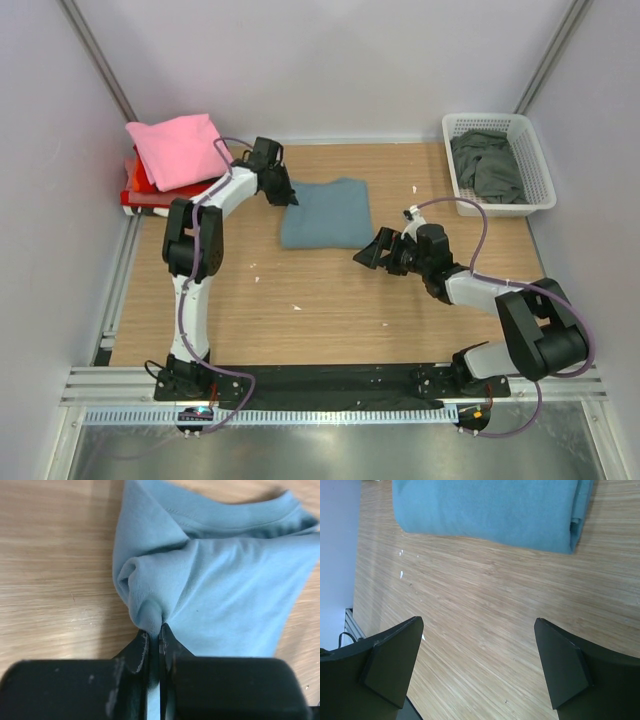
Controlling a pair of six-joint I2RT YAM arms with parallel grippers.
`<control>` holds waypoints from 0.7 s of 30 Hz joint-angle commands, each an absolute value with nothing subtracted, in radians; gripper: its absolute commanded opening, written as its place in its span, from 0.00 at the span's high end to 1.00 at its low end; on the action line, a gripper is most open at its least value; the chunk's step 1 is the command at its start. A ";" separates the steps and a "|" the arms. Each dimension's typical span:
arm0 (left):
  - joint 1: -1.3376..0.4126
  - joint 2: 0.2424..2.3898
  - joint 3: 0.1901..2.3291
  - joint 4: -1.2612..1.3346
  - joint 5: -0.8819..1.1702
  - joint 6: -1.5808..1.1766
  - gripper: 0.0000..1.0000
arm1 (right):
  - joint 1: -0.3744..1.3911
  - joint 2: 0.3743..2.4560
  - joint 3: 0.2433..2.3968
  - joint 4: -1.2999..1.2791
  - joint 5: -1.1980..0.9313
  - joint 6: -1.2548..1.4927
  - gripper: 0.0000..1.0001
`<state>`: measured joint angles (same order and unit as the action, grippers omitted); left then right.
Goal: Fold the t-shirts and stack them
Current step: Neatly place the folded tshirt to the corner
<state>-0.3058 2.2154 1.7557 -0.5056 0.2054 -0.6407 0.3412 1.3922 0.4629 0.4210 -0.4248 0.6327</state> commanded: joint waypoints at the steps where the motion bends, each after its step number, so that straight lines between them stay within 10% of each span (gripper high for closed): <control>1: -0.295 2.166 1.893 -0.624 0.154 -0.581 1.00 | 0.348 1.339 0.439 0.514 -0.428 0.630 0.00; 21: -0.167 2.200 2.516 -0.982 0.028 -0.532 1.00 | 0.345 1.325 0.419 0.538 -0.446 0.638 0.00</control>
<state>-0.2001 2.2684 2.4596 -0.9829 0.0635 -0.5381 0.3412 1.3453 0.4149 0.4717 -0.4370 0.6365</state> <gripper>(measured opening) 0.042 0.996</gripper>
